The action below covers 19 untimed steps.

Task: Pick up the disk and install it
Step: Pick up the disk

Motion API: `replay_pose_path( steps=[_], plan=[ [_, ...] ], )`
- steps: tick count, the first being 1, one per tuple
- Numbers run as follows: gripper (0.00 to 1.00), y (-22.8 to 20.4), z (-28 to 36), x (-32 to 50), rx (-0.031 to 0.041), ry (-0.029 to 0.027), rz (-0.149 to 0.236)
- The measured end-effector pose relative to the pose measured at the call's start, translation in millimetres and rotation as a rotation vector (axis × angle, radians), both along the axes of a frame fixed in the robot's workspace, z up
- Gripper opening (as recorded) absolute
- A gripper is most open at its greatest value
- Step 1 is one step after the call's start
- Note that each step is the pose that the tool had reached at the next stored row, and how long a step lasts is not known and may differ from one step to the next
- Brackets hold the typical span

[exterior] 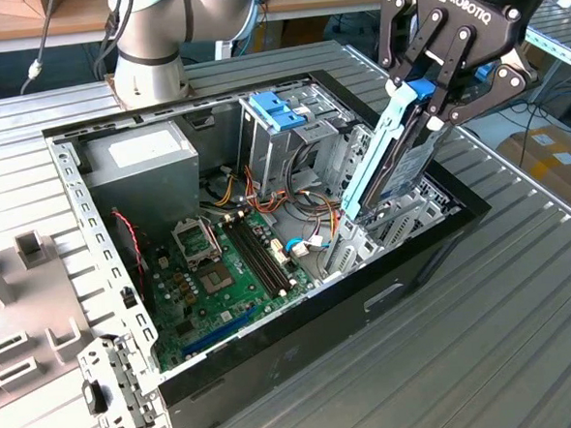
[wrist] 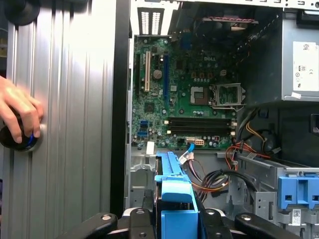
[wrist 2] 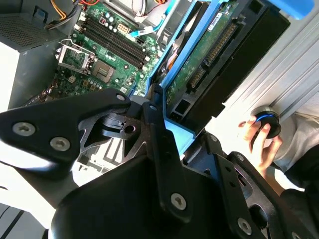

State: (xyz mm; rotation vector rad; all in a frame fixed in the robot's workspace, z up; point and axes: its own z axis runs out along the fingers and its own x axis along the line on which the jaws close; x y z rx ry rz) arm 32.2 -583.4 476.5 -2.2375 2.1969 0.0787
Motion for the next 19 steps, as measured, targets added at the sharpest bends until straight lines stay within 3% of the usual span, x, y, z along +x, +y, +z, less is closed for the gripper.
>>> replay_pose_path(
  steps=[19],
  plan=[
    [0.37,-1.3,-0.5,21.1,0.0000,0.0000,0.000]
  ],
)
